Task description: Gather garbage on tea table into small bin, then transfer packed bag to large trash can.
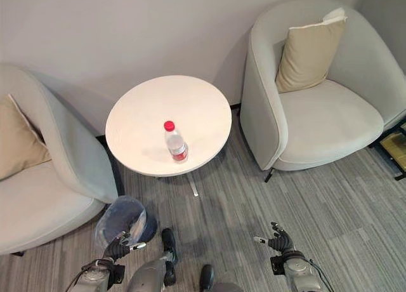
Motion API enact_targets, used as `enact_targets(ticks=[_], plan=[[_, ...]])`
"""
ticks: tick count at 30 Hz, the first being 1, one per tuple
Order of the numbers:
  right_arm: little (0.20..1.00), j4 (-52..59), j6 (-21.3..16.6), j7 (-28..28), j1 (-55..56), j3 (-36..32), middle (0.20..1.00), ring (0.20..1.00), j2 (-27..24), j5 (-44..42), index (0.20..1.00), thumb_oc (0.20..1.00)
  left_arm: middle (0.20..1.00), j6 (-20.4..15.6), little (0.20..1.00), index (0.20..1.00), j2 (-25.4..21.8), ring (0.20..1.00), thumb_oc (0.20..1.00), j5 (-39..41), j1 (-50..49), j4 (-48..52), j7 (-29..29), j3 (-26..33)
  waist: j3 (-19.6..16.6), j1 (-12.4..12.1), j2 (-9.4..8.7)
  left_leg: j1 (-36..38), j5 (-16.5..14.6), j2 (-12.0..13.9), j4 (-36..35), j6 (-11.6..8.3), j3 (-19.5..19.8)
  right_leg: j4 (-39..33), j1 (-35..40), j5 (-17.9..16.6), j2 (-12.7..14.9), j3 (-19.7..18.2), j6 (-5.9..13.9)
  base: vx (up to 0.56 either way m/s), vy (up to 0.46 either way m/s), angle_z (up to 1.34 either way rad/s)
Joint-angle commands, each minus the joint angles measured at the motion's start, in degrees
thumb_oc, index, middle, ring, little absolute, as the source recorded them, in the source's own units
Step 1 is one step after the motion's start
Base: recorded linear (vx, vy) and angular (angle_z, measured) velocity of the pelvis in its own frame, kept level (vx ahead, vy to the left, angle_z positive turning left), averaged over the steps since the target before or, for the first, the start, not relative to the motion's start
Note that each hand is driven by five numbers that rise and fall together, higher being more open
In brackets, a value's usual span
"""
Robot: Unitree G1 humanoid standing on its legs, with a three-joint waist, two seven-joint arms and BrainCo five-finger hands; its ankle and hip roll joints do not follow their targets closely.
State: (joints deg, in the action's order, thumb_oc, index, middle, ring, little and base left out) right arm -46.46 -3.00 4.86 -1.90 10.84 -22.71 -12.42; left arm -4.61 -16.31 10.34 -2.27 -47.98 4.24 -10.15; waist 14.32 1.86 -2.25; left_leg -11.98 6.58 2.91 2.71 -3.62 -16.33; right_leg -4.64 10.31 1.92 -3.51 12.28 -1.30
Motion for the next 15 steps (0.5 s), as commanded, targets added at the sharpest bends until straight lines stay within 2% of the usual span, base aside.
enact_targets(ticks=[1,3,5,7,9,10,12,13,14,15], plan=[[1.000,3.08,-0.95,0.20,1.14,-0.69,1.000,1.000,-1.52,0.62,1.000,1.000,1.000,-0.97,1.000,1.000,-2.15,1.000,1.000,1.30,0.24,1.24,-0.20,0.04,-2.15,-2.24,0.92,2.81,-6.32,0.65,4.88,-0.20,0.42,7.18,-1.90,8.50,7.66,-1.76,6.01,0.15,0.092,-0.24],[1.000,3.43,-0.98,-0.10,0.99,-0.41,1.000,1.000,-1.26,1.38,1.000,1.000,1.000,-0.92,1.000,1.000,-2.39,1.000,1.000,1.37,0.02,1.81,-0.30,0.34,-2.81,-2.79,0.48,3.73,-7.69,-0.15,4.58,0.87,-0.15,9.08,-2.55,8.43,8.63,-1.87,6.98,0.20,0.156,-0.14],[1.000,3.84,-0.80,-0.37,0.41,-0.03,1.000,1.000,-1.02,1.95,1.000,1.000,1.000,-0.76,1.000,1.000,-2.97,1.000,1.000,1.38,0.17,2.02,-0.27,0.55,-3.00,-3.14,0.03,4.57,-9.10,-0.88,4.57,2.14,-0.34,14.19,-4.54,7.84,9.37,-2.34,8.40,0.13,0.145,-0.20],[1.000,4.71,-1.00,-0.47,-0.27,0.15,1.000,1.000,-0.87,1.72,1.000,1.000,1.000,-0.77,1.000,1.000,-3.58,1.000,1.000,1.48,0.63,1.93,-0.16,0.70,-2.59,-2.91,0.19,5.13,-10.20,-1.14,4.73,3.15,-0.15,20.79,-8.37,6.95,9.93,-3.19,9.64,0.07,0.127,0.06],[1.000,5.43,-1.21,-0.49,-0.92,0.42,1.000,1.000,-0.56,1.66,1.000,1.000,1.000,-0.89,1.000,1.000,-4.17,1.000,1.000,1.43,1.18,1.99,0.30,1.16,-1.86,-2.54,0.66,6.63,-11.09,-1.43,4.48,3.83,0.54,24.46,-12.39,6.25,10.38,-3.89,9.79,0.08,0.074,0.22],[1.000,5.93,-1.30,-0.42,-1.29,0.63,1.000,1.000,-0.80,1.97,1.000,1.000,1.000,-0.97,1.000,1.000,-4.41,1.000,1.000,1.40,1.67,1.52,0.46,1.35,-1.65,-2.21,1.22,7.60,-11.23,-1.45,4.01,3.86,1.40,23.39,-14.86,6.11,9.97,-4.31,8.95,0.08,0.022,0.35],[1.000,6.71,-1.37,-0.30,-1.34,0.86,1.000,1.000,-1.12,2.49,1.000,1.000,1.000,-0.99,1.000,1.000,-4.45,1.000,1.000,1.39,1.88,1.30,0.52,1.35,-1.45,-1.79,1.47,8.07,-11.25,-1.54,3.67,3.79,2.11,22.05,-15.80,6.18,9.50,-4.81,8.50,0.09,-0.037,0.54],[1.000,8.72,-1.76,-0.06,-1.23,1.03,1.000,1.000,-1.86,3.06,1.000,1.000,1.000,-1.17,1.000,1.000,-4.72,1.000,1.000,1.36,2.30,1.31,0.72,1.53,-0.89,-0.99,1.51,8.51,-11.19,-1.82,3.72,3.57,3.22,20.00,-17.17,5.48,8.76,-7.23,8.29,0.08,-0.059,0.47],[1.000,8.75,-1.74,-0.06,-1.22,1.03,1.000,1.000,-1.87,3.07,1.000,1.000,1.000,-1.18,1.000,1.000,-4.70,1.000,1.000,1.36,2.30,1.31,0.72,1.53,-0.83,-0.94,1.54,8.55,-11.24,-1.81,3.78,3.57,3.28,19.99,-17.08,5.50,8.75,-7.18,8.29,0.07,-0.071,0.58],[1.000,9.92,-1.74,0.11,-1.20,1.22,1.000,1.000,-2.40,3.71,1.000,1.000,1.000,-1.23,1.000,1.000,-4.81,1.000,1.000,1.28,2.44,1.10,0.80,1.68,-0.55,-0.62,1.44,8.79,-11.21,-1.98,3.66,3.46,3.93,18.92,-17.16,5.23,8.36,-8.80,8.17,0.05,-0.091,0.72]])
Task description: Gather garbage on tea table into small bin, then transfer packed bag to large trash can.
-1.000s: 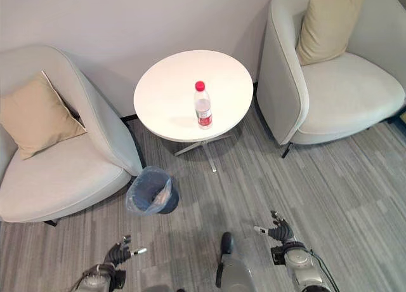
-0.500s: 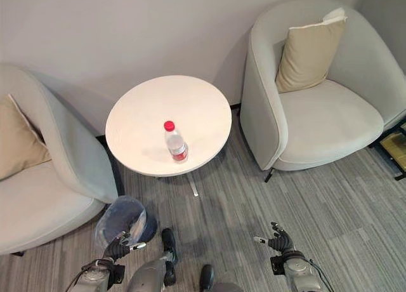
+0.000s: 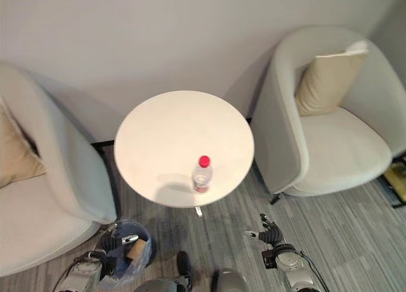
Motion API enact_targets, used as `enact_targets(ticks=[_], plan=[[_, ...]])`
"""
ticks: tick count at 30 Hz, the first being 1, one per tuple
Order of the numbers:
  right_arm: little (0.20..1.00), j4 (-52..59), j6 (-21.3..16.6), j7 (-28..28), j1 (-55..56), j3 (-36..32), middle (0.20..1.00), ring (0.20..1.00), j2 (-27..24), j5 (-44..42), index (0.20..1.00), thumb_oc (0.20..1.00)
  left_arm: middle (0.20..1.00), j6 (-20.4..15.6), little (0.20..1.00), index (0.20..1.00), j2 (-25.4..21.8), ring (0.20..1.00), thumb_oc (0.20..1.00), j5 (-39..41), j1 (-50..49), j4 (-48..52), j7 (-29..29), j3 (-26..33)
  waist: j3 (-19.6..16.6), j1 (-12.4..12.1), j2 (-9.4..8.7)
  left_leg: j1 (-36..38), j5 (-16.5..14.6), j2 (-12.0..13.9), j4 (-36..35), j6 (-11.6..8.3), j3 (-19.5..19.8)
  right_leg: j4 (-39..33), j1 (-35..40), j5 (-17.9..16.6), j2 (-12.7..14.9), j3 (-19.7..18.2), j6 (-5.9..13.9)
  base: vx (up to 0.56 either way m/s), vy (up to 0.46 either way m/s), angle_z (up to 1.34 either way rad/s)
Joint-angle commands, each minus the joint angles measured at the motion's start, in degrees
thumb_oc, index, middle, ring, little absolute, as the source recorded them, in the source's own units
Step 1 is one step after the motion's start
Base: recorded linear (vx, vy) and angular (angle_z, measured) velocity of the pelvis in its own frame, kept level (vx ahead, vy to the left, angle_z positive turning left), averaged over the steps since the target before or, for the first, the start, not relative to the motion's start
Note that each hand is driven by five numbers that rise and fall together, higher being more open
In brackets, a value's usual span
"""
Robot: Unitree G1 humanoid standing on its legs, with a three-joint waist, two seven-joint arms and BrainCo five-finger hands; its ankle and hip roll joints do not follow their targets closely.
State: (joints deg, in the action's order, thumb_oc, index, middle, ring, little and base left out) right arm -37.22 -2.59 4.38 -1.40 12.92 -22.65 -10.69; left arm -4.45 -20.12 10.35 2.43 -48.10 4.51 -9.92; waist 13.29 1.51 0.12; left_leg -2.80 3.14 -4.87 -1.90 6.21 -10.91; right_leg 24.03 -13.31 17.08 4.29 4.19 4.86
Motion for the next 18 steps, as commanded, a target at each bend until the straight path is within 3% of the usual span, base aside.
enact_targets(ticks=[1,10,18], plan=[[1.000,4.61,-2.46,0.43,-0.81,-0.85,1.000,1.000,-3.91,4.42,1.000,1.000,1.000,-1.63,1.000,1.000,-1.01,1.000,1.000,0.53,-2.43,1.48,0.45,1.90,0.38,0.29,-1.31,-0.29,-8.12,5.47,8.82,-6.48,-0.56,-11.09,7.49,-9.89,0.02,-3.61,1.85,0.05,-0.091,0.69],[1.000,16.29,-2.70,-2.15,0.34,1.79,1.000,1.000,-10.89,16.30,1.000,1.000,1.000,-1.46,1.000,1.000,-0.73,1.000,1.000,-0.48,-5.05,2.04,-0.34,3.37,-1.57,-0.89,-1.59,0.88,-6.50,6.46,7.79,-8.62,1.35,-19.62,14.00,-10.42,-0.58,-0.45,0.19,0.02,-0.131,0.19],[1.000,29.09,-6.10,-6.10,-1.34,5.47,1.000,1.000,-16.18,19.33,1.000,1.000,1.000,-1.98,1.000,1.000,0.65,1.000,1.000,-2.83,-6.13,2.15,-1.45,1.67,-2.47,-0.87,-0.29,3.05,-3.85,7.43,4.46,-10.27,2.40,-24.97,18.97,-10.56,-1.20,3.38,-0.35,0.01,-0.069,0.14]])
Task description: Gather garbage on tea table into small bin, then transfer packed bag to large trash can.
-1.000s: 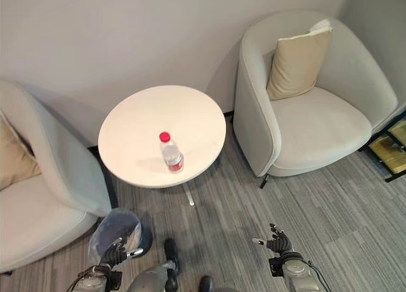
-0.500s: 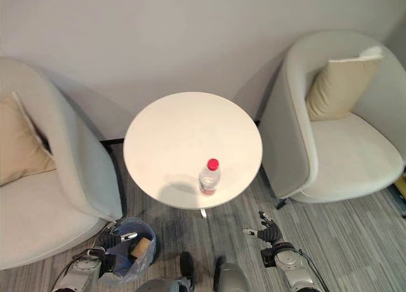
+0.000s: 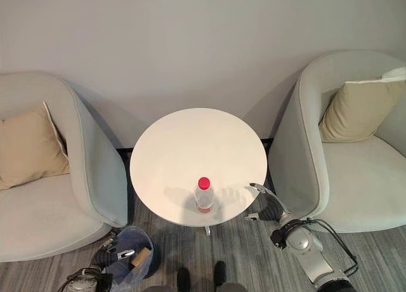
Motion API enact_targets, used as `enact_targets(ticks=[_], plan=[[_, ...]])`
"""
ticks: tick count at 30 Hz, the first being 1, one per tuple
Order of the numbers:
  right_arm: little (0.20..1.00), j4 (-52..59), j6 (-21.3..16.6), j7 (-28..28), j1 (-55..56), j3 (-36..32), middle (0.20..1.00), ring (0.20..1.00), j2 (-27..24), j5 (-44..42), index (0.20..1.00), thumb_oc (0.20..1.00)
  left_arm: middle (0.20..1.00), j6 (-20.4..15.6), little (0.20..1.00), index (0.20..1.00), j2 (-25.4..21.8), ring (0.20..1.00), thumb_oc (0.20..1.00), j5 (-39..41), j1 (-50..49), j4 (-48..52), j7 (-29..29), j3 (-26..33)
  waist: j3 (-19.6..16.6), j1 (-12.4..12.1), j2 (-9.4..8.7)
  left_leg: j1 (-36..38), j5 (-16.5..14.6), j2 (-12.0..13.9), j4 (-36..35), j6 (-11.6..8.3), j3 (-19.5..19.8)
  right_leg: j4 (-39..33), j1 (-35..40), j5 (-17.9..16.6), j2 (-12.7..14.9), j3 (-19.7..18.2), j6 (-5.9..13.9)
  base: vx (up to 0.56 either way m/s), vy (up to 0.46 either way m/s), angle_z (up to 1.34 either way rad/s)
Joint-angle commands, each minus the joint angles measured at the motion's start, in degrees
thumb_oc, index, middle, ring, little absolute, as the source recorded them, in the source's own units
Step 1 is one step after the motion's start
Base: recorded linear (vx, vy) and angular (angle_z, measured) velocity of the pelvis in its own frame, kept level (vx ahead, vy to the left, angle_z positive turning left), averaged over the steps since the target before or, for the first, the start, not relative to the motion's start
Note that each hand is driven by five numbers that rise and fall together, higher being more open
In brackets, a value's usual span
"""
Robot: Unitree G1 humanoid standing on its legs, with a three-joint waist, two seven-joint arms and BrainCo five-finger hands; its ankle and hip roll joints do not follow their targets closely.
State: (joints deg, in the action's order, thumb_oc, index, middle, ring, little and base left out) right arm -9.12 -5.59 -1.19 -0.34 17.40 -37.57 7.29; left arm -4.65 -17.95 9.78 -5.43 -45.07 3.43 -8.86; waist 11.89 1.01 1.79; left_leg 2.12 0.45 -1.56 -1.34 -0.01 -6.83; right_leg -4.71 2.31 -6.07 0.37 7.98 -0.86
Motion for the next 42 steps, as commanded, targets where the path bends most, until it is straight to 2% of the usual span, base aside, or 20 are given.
enact_targets(ticks=[1,5,12,14,15,16,17,22,29,31,36,39,42], plan=[[1.000,1.25,-3.23,-0.69,-2.96,1.63,1.000,1.000,-1.29,1.59,1.000,1.000,1.000,-1.81,1.000,1.000,-1.39,1.000,1.000,-2.46,1.59,-0.89,-0.43,0.28,-1.25,-0.42,-1.83,-1.59,-1.08,4.08,3.51,-4.07,-1.67,3.56,3.68,12.59,2.70,-0.19,5.37,0.04,-0.006,0.10],[1.000,2.15,-3.84,-0.19,-6.06,4.13,1.000,1.000,-0.33,1.47,1.000,1.000,1.000,-1.95,1.000,1.000,-1.03,1.000,1.000,-3.21,1.06,-0.26,-0.52,-1.08,-1.80,-0.68,-1.35,-0.36,-0.63,4.01,1.78,-4.12,-1.26,2.95,4.38,12.52,2.58,0.51,5.44,0.04,-0.003,0.14],[1.000,-2.94,-2.73,2.48,-11.27,7.64,1.000,1.000,5.34,-0.50,1.000,1.000,1.000,-1.69,1.000,1.000,-0.80,1.000,1.000,-2.44,-0.14,1.49,-0.15,-2.47,-1.54,-2.23,-0.49,0.02,-0.27,3.71,0.17,-4.03,0.27,2.80,4.21,12.66,2.61,1.95,5.47,0.03,0.010,0.17],[1.000,-5.89,-1.66,3.44,-13.11,9.52,1.000,1.000,8.05,-0.51,1.000,1.000,1.000,-1.49,1.000,1.000,-0.75,1.000,1.000,-1.56,-0.57,1.51,0.19,-2.73,-0.75,-3.63,-0.09,-1.25,0.10,3.38,0.03,-3.96,1.82,3.23,3.28,13.00,2.64,2.99,5.33,-0.05,0.016,0.35],[0.470,-9.80,-0.83,4.94,-15.10,10.11,0.470,0.470,10.42,-1.70,0.470,0.470,1.000,-1.33,1.000,1.000,-0.78,1.000,1.000,-0.75,-0.61,1.72,0.25,-3.39,0.25,-5.01,0.16,-2.82,0.49,3.16,0.42,-3.94,3.34,3.52,2.36,13.07,2.81,4.21,5.21,-0.05,0.013,0.52],[0.256,-9.86,-0.86,4.96,-15.15,10.13,0.256,0.256,10.44,-1.70,0.256,0.256,1.000,-1.33,1.000,1.000,-0.79,1.000,1.000,-0.75,-0.59,1.73,0.25,-3.38,0.23,-4.96,0.14,-2.88,0.50,3.15,0.45,-3.94,3.39,3.53,2.33,13.08,2.81,4.26,5.21,-0.06,0.006,0.58],[0.200,-10.61,-0.82,5.31,-15.35,9.96,0.200,0.200,10.87,-2.08,0.200,0.200,1.000,-1.35,1.000,1.000,-0.84,1.000,1.000,-0.62,-0.51,1.71,0.32,-3.46,0.41,-5.26,0.24,-3.18,0.64,3.13,0.48,-3.97,3.68,3.58,2.14,13.10,2.84,4.52,5.15,-0.02,0.003,0.33],[0.200,-10.57,-0.86,6.61,-15.76,7.96,0.200,0.200,10.72,-4.21,0.200,0.200,1.000,-1.24,1.000,1.000,-1.25,1.000,1.000,-0.22,-0.74,1.95,0.54,-3.21,0.63,-6.26,0.32,-3.86,0.99,3.04,0.44,-4.08,4.95,3.16,2.26,13.11,2.87,5.77,4.98,-0.01,0.004,0.28],[0.200,-4.81,-1.46,6.66,-12.61,3.65,0.200,0.200,7.85,-4.99,0.200,0.200,1.000,-0.91,1.000,1.000,-1.48,1.000,1.000,-0.40,-1.48,1.75,0.23,-1.78,-0.35,-5.96,-0.27,-2.92,1.07,3.13,0.16,-4.51,5.61,2.81,3.90,13.57,2.72,6.40,4.68,0.00,-0.018,0.07],[0.200,1.26,-2.90,6.07,-8.87,0.51,0.200,0.200,7.24,-6.25,0.200,0.200,1.000,-0.67,1.000,1.000,-1.30,1.000,1.000,-0.70,-1.32,2.13,-0.09,-1.61,-0.76,-5.56,-0.35,-3.30,1.50,3.47,1.25,-5.44,6.43,3.23,4.62,14.33,2.47,7.29,3.98,-0.09,-0.072,0.27],[0.200,3.50,-3.78,6.25,-7.34,-0.62,0.200,0.200,7.78,-7.07,0.200,0.200,1.000,-0.55,1.000,1.000,-0.61,1.000,1.000,-0.81,-0.77,2.26,-0.41,-2.27,-0.09,-5.33,-0.28,-6.39,1.89,3.21,4.80,-6.66,6.28,3.35,4.85,14.76,2.86,9.30,3.49,-0.07,-0.025,0.32],[0.200,4.24,-3.89,6.49,-6.71,-0.92,0.200,0.200,7.70,-6.44,0.200,0.200,1.000,-0.53,1.000,1.000,-0.08,1.000,1.000,-1.40,-0.23,1.31,-0.50,-2.83,0.00,-5.09,-0.28,-7.66,2.21,3.47,5.90,-6.67,4.74,3.18,5.56,14.81,3.41,11.45,3.42,-0.04,0.002,0.41],[0.200,3.19,-3.60,7.81,-6.90,-1.50,0.200,0.200,7.61,-6.18,0.200,0.200,1.000,-0.46,1.000,1.000,-0.18,1.000,1.000,-1.96,0.45,2.19,-0.23,-2.99,0.39,-3.99,-0.42,-8.42,1.90,5.83,7.50,-5.04,-3.67,3.67,5.54,14.88,4.80,14.90,3.57,-0.02,0.049,0.75]])
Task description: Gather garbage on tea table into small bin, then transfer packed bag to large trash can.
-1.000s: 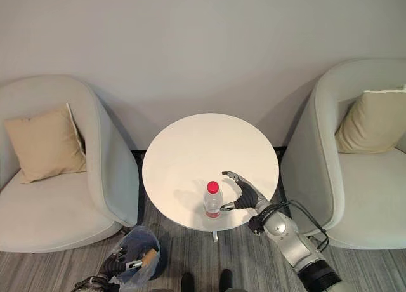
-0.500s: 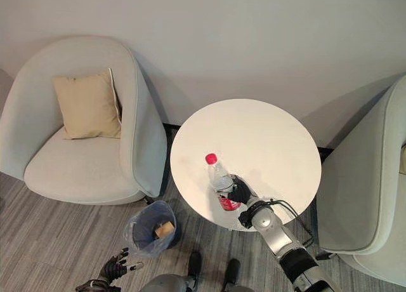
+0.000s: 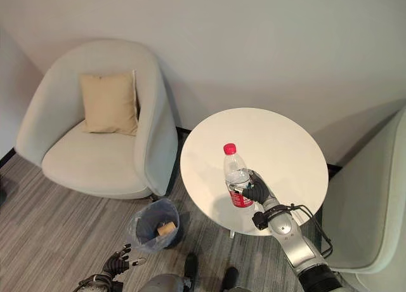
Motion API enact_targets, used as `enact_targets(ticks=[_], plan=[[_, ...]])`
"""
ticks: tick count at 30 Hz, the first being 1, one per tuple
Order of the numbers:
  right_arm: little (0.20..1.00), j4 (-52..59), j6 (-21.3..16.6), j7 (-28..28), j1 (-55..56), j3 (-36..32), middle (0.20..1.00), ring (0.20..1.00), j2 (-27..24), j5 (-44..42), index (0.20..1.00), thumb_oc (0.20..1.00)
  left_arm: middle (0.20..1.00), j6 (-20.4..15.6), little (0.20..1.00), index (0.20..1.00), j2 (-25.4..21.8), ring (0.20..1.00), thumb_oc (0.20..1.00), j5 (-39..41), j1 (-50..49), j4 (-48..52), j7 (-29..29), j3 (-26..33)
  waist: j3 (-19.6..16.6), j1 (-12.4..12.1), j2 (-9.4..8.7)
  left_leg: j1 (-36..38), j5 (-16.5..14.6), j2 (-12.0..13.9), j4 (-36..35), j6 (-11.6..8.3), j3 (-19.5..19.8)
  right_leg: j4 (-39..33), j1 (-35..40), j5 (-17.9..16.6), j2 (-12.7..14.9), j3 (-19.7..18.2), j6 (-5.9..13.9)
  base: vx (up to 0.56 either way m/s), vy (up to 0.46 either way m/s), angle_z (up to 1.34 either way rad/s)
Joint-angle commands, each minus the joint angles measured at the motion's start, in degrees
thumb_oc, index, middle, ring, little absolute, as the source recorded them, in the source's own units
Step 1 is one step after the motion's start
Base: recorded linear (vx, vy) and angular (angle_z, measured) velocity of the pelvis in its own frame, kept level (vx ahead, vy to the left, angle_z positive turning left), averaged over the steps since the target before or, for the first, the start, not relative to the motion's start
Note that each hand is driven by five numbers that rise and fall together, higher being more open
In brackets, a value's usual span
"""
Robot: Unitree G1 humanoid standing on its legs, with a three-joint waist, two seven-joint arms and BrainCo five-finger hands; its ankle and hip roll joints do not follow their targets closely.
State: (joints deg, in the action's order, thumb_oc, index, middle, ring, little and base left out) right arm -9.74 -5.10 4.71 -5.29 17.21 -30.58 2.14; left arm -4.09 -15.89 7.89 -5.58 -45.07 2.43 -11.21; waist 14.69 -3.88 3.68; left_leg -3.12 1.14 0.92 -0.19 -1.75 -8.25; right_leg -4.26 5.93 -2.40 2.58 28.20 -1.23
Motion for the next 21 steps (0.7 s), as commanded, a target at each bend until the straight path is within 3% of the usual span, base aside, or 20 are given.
enact_targets(ticks=[1,3,4,7,10,11,12,14,17,21], plan=[[0.200,3.74,-3.73,2.51,-2.21,-1.76,0.200,0.200,0.62,-1.37,0.200,0.200,1.000,-0.88,1.000,1.000,-2.29,1.000,1.000,-0.21,0.79,2.63,0.84,-0.58,-2.78,1.36,-2.27,-2.50,0.04,4.33,6.41,-3.51,-6.15,2.99,2.45,12.05,3.07,-4.21,4.34,0.07,0.083,0.93],[0.200,3.73,-3.35,3.39,-2.19,-2.78,0.200,0.200,0.19,-1.23,0.200,0.200,1.000,-0.76,1.000,1.000,-2.21,1.000,1.000,-0.57,1.23,3.27,0.67,-0.82,-3.17,2.26,-1.71,-1.82,-0.20,5.80,6.04,-3.08,-12.51,3.40,2.84,12.09,4.14,-1.00,4.57,0.10,0.190,1.27],[0.200,3.58,-3.16,3.52,-2.16,-3.10,0.200,0.200,0.23,-1.05,0.200,0.200,1.000,-0.71,1.000,1.000,-2.25,1.000,1.000,-0.91,1.14,3.48,0.52,-0.90,-3.39,2.35,-1.47,-1.49,-0.29,6.03,5.55,-3.01,-13.41,3.66,3.13,12.29,4.35,-0.11,4.68,0.08,0.178,1.41],[0.200,2.85,-2.47,3.54,-1.85,-3.35,0.200,0.200,1.30,-0.38,0.200,0.200,1.000,-0.36,1.000,1.000,-2.01,1.000,1.000,-1.87,0.15,2.60,0.17,-0.48,-3.95,2.07,-1.54,-1.33,-1.97,4.41,5.85,-1.54,-13.57,7.11,3.63,13.09,6.76,1.01,5.72,0.22,0.333,0.95],[0.200,2.68,-2.42,3.46,-3.39,-2.26,0.200,0.200,3.52,-0.28,0.200,0.200,1.000,-0.25,1.000,1.000,-3.04,1.000,1.000,-1.95,0.54,2.32,0.57,0.73,-2.37,1.68,-1.24,-0.64,-4.81,2.49,6.08,1.20,-13.55,19.72,-2.61,12.61,11.89,-1.83,7.60,0.13,0.337,0.17],[0.200,2.56,-2.60,3.47,-3.52,-1.78,0.200,0.200,3.81,-0.22,0.200,0.200,1.000,-0.40,1.000,1.000,-3.20,1.000,1.000,-1.85,0.94,2.47,0.79,0.88,-1.99,1.90,-1.20,-0.43,-5.29,1.99,6.02,1.60,-13.33,21.89,-4.75,12.27,12.17,-3.54,7.99,0.04,0.166,-0.04],[0.200,2.51,-2.62,3.49,-3.60,-1.74,0.200,0.200,3.83,-0.21,0.200,0.200,1.000,-0.40,1.000,1.000,-3.20,1.000,1.000,-1.85,0.96,2.46,0.79,0.93,-2.04,1.84,-1.25,-0.50,-5.35,1.93,6.02,1.66,-13.44,22.19,-5.02,12.37,12.30,-3.71,8.05,0.02,0.096,0.03],[0.200,3.36,-2.54,2.94,-4.02,-1.16,0.200,0.200,3.91,-0.06,0.200,0.200,1.000,-0.66,1.000,1.000,-3.45,1.000,1.000,-1.37,1.46,3.33,1.07,1.05,-0.91,2.93,-1.03,0.47,-5.50,0.87,4.82,2.22,-12.08,23.98,-9.82,12.36,9.83,-10.43,8.00,0.04,0.097,0.26],[0.200,3.25,-2.69,2.13,-4.15,-0.42,0.200,0.200,4.13,-1.24,0.200,0.200,1.000,-0.91,1.000,1.000,-3.74,1.000,1.000,-1.49,2.42,3.23,1.16,1.01,0.59,3.84,-1.17,0.58,-4.34,-0.23,3.85,2.84,-9.52,18.28,-13.61,9.27,6.30,-15.75,7.61,0.00,-0.004,0.40],[0.200,1.47,-2.55,-0.60,-6.95,5.15,0.200,0.200,2.16,2.04,0.200,0.200,1.000,-1.07,1.000,1.000,-4.21,1.000,1.000,-2.76,2.12,3.44,0.66,0.63,0.77,2.47,-2.05,-1.53,-4.39,-0.39,5.95,1.97,-7.71,13.63,-10.48,8.62,5.75,-14.56,6.65,-0.08,-0.111,0.67]])
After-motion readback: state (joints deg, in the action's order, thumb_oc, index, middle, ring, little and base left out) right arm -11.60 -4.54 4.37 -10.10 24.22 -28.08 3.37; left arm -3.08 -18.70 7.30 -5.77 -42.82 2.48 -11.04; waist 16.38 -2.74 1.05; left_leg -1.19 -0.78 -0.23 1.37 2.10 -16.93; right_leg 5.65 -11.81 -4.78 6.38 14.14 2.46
